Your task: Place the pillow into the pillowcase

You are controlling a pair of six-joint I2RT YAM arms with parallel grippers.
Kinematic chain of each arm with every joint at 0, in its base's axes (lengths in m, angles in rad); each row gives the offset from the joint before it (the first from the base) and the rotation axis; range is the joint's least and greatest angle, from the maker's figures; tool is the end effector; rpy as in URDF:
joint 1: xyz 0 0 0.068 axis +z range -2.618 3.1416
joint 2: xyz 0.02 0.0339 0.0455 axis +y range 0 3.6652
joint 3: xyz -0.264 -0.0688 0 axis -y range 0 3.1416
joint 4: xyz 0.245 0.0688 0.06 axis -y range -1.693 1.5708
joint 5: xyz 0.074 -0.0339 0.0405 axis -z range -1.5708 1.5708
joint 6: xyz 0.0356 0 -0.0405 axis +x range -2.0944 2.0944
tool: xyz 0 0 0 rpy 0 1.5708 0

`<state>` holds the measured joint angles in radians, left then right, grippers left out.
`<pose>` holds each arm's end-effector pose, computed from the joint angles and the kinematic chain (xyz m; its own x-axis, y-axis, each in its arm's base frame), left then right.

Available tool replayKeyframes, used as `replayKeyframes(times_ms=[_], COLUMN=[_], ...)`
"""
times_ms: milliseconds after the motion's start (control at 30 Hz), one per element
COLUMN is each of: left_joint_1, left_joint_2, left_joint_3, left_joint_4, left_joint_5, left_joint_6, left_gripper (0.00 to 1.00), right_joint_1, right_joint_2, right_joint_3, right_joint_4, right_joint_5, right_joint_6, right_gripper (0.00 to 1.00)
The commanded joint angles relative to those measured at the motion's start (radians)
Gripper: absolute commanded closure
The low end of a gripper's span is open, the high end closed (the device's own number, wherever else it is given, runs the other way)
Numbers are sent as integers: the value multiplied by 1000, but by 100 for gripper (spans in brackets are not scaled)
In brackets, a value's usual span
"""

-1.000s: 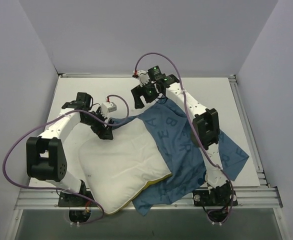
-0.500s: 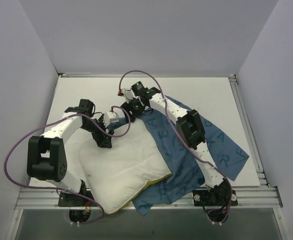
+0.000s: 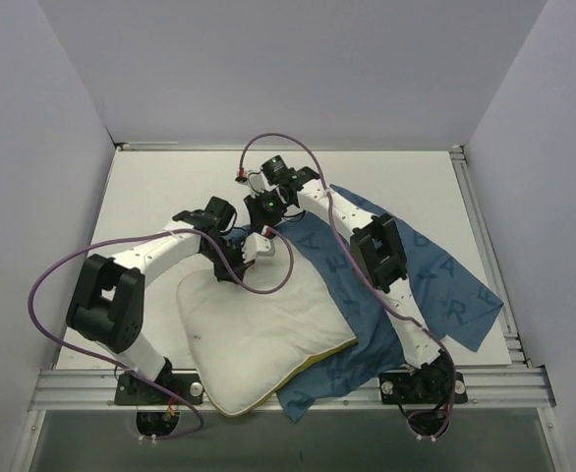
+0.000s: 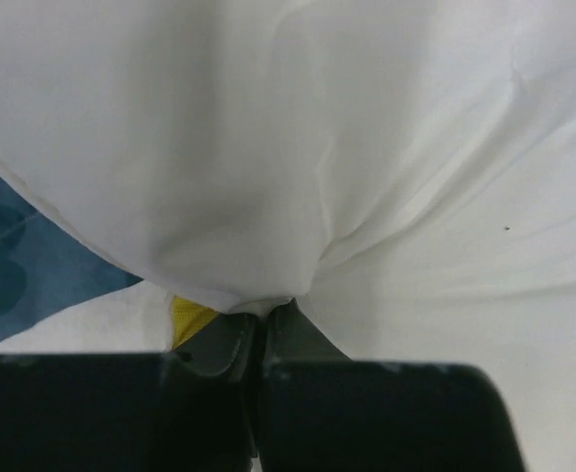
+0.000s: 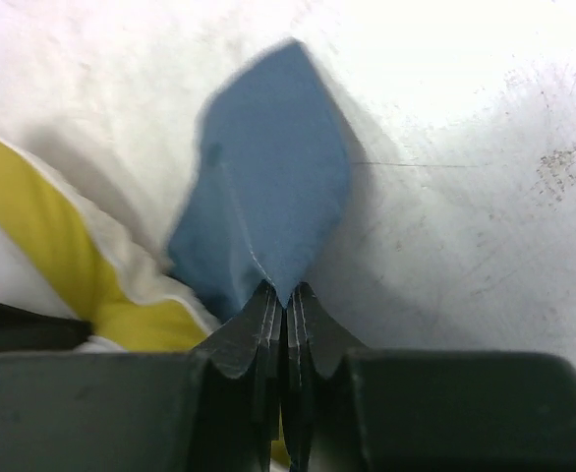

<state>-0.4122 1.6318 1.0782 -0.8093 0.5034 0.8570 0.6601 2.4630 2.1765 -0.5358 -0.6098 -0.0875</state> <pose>0.2659 -0.1350 0.1963 -0.2527 0.8332 -0.4919 0.9671 0.2030 -0.1530 0.4201 0.3520 0.1919 -0.5057 -0.4833 -0.7146 -0.8580 0.3677 0.3586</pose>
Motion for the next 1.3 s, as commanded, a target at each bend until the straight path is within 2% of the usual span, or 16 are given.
replayKeyframes(times_ms=[0,133,267,433,600,633,700,733,767,800,867,933,967,1100,1133,1267], left_joint_1=[-97,-166,-171,-139,-76,-63,-11,2,13,39,70,75,61,-129,-204,-344], left_joint_2=[-65,-104,-116,-196,-224,-217,-208,-193,-187,-185,-222,-326,-366,-487,-484,-409], left_joint_3=[75,112,94,2,-69,-76,-90,-92,-89,-83,-75,-105,-119,-150,-147,-129], left_joint_4=[186,309,387,545,542,523,501,472,449,421,345,317,311,289,274,271], left_joint_5=[29,-5,-12,-11,-2,-9,-20,-29,-46,-54,-26,13,14,-106,-132,-158], left_joint_6=[5,-7,-24,-46,-16,-15,-47,-68,-96,-142,-194,-237,-242,-329,-352,-479], left_gripper=[100,100,100,100,100,100,100,100,88,66,37,21,3,3,2,3], right_joint_1=[18,30,42,53,46,42,12,-6,-26,-55,-140,-225,-250,-289,-287,-240], right_joint_2=[-162,-196,-225,-274,-247,-236,-234,-257,-289,-364,-441,-568,-614,-862,-893,-989], right_joint_3=[16,17,-6,-133,-127,-107,-66,-90,-121,-157,-234,-302,-401,-651,-691,-857], right_joint_4=[5,48,138,317,411,407,335,286,272,228,156,57,31,-105,-122,-185], right_joint_5=[-137,-157,-168,-137,-171,-177,-127,-110,-87,-49,-13,48,57,159,174,254], right_joint_6=[133,212,380,538,604,582,522,469,435,404,291,232,177,-15,-33,-83], right_gripper=[100,100,100,100,100,93,63,38,31,28,28,32,34,44,46,46])
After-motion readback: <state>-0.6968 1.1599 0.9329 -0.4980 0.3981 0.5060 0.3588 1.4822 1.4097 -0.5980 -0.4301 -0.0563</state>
